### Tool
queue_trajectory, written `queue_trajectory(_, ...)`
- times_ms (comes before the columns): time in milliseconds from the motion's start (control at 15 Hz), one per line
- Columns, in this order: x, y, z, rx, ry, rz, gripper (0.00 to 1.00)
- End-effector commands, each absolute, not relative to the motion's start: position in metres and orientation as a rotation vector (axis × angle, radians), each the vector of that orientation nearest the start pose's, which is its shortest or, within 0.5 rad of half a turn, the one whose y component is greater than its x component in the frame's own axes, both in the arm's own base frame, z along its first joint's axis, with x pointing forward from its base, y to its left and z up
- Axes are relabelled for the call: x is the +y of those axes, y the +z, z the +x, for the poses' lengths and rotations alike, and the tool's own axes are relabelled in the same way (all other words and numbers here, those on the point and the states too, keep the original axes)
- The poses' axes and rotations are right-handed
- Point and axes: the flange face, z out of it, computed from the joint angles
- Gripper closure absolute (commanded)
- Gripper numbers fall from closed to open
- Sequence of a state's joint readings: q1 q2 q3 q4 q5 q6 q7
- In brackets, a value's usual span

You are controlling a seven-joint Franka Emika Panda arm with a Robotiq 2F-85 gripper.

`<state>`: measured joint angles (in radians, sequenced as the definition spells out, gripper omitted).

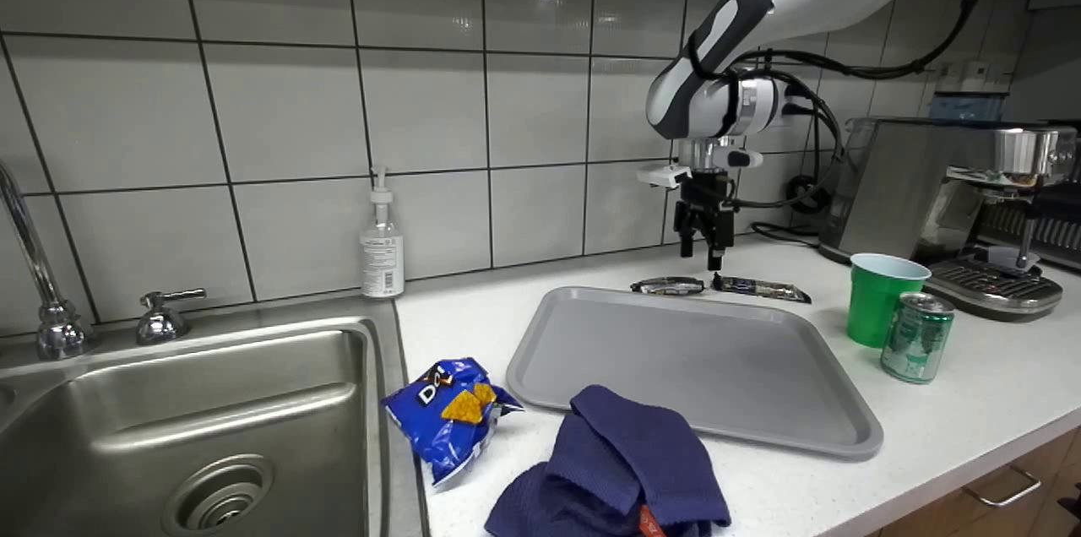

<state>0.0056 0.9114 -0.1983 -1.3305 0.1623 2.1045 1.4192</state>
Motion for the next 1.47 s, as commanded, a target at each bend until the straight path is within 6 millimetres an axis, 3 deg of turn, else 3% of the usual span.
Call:
queue_trajectory(0,-0.102,0.178,0.720,2.358,0.135,-2.206,0.00)
queue_trajectory(600,-0.104,0.180,0.720,2.373,0.110,-2.186,0.00)
queue_trajectory(1400,-0.174,0.186,0.715,2.586,-0.108,-1.829,0.00)
